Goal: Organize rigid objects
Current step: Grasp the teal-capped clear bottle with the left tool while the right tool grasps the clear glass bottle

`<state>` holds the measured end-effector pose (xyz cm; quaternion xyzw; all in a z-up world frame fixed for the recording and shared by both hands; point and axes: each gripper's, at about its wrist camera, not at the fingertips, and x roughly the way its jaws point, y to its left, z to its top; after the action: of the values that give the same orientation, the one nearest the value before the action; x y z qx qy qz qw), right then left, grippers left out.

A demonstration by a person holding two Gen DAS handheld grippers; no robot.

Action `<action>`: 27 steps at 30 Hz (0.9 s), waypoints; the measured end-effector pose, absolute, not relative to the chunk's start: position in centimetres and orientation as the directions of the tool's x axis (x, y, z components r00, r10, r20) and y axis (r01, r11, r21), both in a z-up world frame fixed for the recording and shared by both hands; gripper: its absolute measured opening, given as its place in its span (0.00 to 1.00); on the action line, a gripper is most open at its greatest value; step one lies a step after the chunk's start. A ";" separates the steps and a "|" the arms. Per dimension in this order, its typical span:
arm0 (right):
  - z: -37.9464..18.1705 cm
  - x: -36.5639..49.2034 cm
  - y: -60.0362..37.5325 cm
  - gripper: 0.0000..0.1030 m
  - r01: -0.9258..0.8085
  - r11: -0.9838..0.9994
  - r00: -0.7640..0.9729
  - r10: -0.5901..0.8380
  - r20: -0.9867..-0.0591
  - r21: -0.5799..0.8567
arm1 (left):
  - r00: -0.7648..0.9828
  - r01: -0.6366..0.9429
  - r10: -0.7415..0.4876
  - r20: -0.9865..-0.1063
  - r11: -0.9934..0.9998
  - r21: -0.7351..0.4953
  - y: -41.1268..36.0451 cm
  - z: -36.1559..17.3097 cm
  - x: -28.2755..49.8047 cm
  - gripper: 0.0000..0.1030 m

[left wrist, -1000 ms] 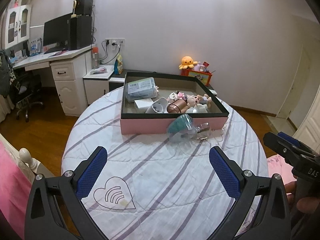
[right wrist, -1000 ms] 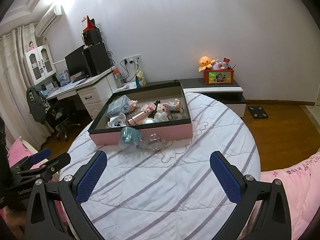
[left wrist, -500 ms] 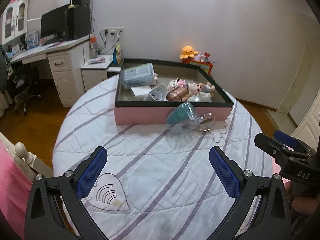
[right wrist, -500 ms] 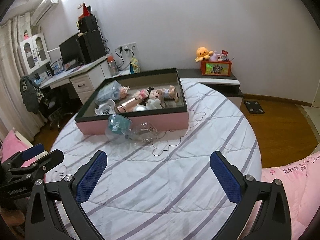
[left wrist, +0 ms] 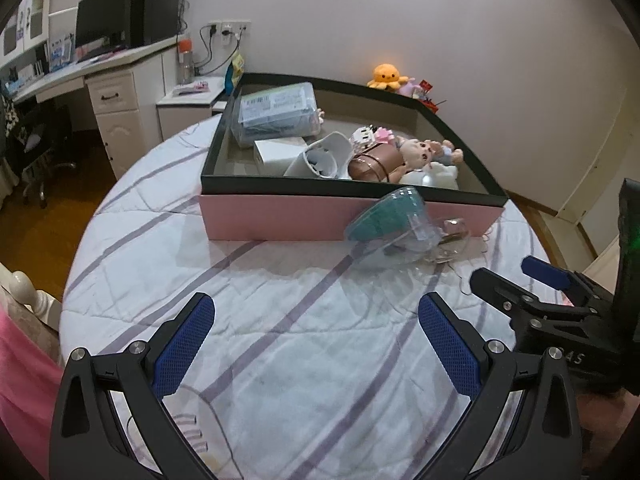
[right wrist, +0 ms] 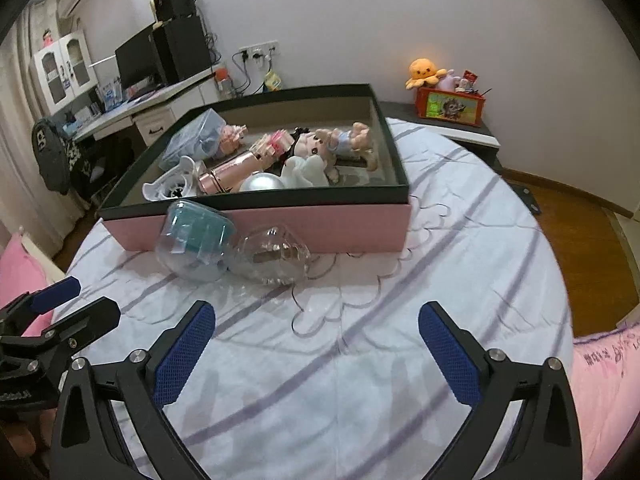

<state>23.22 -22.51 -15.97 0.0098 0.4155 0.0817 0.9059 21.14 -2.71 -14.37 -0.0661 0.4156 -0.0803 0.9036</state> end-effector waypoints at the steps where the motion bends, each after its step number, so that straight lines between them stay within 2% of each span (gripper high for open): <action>1: -16.2 23.7 -22.4 0.95 -0.147 0.986 0.636 0.156 -0.756 0.079 | 0.639 0.089 -0.202 -0.742 0.978 -0.189 -2.7 -14.6 21.5 1.00; 8: -17.0 25.7 -21.8 0.87 -0.214 0.974 0.604 0.194 -0.773 0.076 | 0.631 0.128 -0.262 -0.730 0.964 -0.234 -3.3 -14.8 23.5 1.00; 13: -17.7 26.3 -21.5 0.87 -0.246 0.966 0.588 0.208 -0.782 0.072 | 0.615 0.151 -0.297 -0.730 0.954 -0.260 -4.1 -15.2 24.8 1.00; 16: -17.9 26.6 -21.3 0.86 -0.258 0.964 0.582 0.211 -0.785 0.067 | 0.605 0.157 -0.304 -0.736 0.952 -0.264 -5.0 -15.6 25.8 1.00; 20: -18.1 26.8 -20.4 0.79 -0.289 0.956 0.578 0.218 -0.786 0.052 | 0.592 0.157 -0.311 -0.744 0.949 -0.272 -5.8 -16.2 27.2 1.00; 24: -18.3 26.9 -19.9 0.77 -0.297 0.954 0.576 0.218 -0.788 0.047 | 0.591 0.144 -0.277 -0.758 0.960 -0.239 -6.4 -17.1 28.3 1.00; 25: -18.3 26.8 -19.9 0.76 -0.300 0.952 0.576 0.226 -0.786 0.053 | 0.587 0.139 -0.284 -0.758 0.958 -0.251 -6.2 -17.3 28.4 1.00; 27: -18.3 26.7 -20.1 0.66 -0.317 0.945 0.570 0.256 -0.781 0.079 | 0.588 0.136 -0.299 -0.752 0.953 -0.272 -5.8 -17.6 28.3 0.96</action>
<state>26.66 -20.06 -18.31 -0.0350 0.4346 0.1619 0.8852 28.34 -5.80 -17.57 -0.0933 0.4369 -0.1225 0.8862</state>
